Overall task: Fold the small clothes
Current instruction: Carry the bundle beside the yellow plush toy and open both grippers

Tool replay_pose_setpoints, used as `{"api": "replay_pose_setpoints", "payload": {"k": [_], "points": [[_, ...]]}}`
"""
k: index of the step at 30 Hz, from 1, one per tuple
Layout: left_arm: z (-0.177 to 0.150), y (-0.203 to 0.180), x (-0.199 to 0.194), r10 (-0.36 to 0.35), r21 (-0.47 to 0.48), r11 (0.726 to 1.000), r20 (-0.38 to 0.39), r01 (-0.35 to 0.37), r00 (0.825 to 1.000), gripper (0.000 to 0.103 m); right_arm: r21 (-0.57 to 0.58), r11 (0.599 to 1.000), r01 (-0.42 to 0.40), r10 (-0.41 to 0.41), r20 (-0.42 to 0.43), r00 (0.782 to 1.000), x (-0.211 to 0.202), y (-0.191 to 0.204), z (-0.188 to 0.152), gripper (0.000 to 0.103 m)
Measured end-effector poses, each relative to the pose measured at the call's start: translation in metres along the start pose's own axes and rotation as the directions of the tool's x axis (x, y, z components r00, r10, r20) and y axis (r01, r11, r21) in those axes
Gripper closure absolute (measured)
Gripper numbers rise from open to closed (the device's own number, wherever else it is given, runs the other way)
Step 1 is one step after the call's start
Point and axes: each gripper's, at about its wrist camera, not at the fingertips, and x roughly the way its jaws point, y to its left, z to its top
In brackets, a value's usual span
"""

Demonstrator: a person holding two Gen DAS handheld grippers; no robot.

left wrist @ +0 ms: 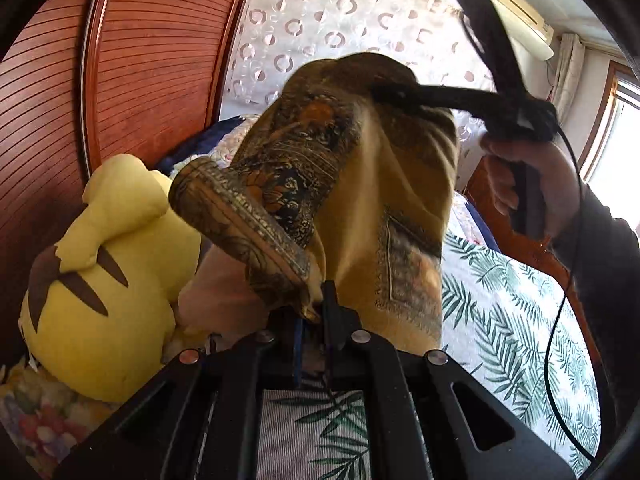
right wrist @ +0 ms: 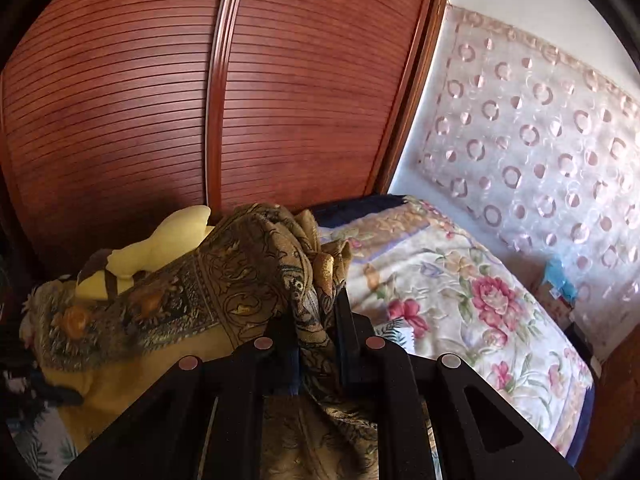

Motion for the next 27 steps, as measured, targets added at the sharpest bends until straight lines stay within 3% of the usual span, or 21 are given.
{"api": "replay_pose_setpoints", "payload": {"k": [4, 6, 8, 13, 22, 27], "points": [[-0.005, 0.002, -0.005, 0.001, -0.006, 1.0, 0.001, -0.001, 1.0, 0.095, 0.005, 1.0, -0.008, 0.008, 0.006, 1.0, 0.021, 0.005, 0.01, 0.089], [-0.004, 0.003, -0.005, 0.001, -0.002, 1.0, -0.005, -0.001, 1.0, 0.095, 0.008, 1.0, 0.018, -0.018, 0.005, 1.0, 0.011, 0.012, 0.006, 0.088], [-0.003, 0.003, -0.006, 0.009, 0.001, 1.0, -0.006, -0.009, 1.0, 0.095, 0.043, 0.998, 0.046, -0.047, 0.02, 0.999, -0.002, 0.012, 0.006, 0.07], [-0.001, -0.001, -0.007, 0.017, 0.008, 1.0, -0.007, -0.017, 1.0, 0.095, 0.113, 0.992, 0.055, -0.061, 0.046, 0.997, -0.017, 0.013, -0.005, 0.062], [-0.001, -0.001, -0.006, 0.049, 0.033, 0.998, -0.004, -0.049, 0.999, 0.09, 0.187, 0.982, 0.031, -0.014, -0.092, 0.996, 0.021, 0.012, -0.056, 0.058], [0.002, -0.003, -0.006, 0.076, 0.057, 0.996, -0.001, -0.076, 0.997, 0.077, 0.215, 0.975, 0.052, -0.025, -0.126, 0.992, 0.062, 0.015, -0.065, 0.048]]}}
